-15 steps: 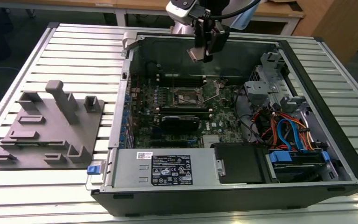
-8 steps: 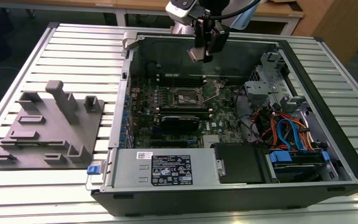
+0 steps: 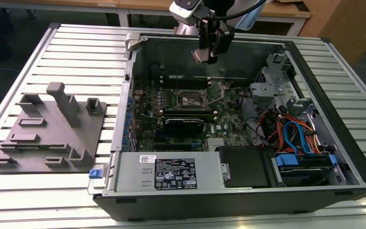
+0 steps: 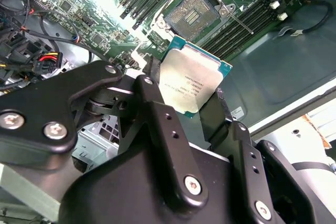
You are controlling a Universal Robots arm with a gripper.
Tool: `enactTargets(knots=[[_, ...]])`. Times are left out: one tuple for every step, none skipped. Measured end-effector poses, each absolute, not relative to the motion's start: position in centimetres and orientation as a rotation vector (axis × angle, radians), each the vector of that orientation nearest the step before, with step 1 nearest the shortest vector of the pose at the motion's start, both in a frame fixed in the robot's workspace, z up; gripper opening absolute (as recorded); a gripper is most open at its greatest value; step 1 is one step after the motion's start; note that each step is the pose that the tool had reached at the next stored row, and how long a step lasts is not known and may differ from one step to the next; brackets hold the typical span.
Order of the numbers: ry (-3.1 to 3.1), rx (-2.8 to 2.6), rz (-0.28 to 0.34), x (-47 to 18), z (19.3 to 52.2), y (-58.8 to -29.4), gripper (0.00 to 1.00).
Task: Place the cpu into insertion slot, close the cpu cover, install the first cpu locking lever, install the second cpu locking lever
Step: 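Place the cpu into insertion slot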
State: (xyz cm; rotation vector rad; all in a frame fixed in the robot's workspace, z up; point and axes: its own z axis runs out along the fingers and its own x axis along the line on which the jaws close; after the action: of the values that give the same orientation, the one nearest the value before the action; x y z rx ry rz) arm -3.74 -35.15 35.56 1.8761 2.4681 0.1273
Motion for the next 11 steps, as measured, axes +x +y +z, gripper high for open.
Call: enactTargets(knots=[[2.468,1.876,0.127,-3.7,35.6,-35.2,0.54],[2.468,1.876,0.127,-3.7,35.6,-35.2,0.54],[2.467,1.878,0.128,-3.7,35.5,-35.1,0.54],[2.459,1.888,0.127,-3.7,35.5,-35.1,0.54],[2.445,1.905,0.127,-3.7,35.4,-35.1,0.54],[2.428,1.926,0.126,-3.7,35.2,-35.1,0.54],[2.411,1.945,0.126,-3.7,35.1,-35.1,0.54],[2.396,1.963,0.125,-3.7,35.0,-35.1,0.54],[2.380,1.981,0.124,-3.7,34.8,-35.1,0.54],[2.364,1.999,0.124,-3.7,34.7,-35.1,0.54],[2.350,2.015,0.123,-3.7,34.5,-35.1,0.54]])
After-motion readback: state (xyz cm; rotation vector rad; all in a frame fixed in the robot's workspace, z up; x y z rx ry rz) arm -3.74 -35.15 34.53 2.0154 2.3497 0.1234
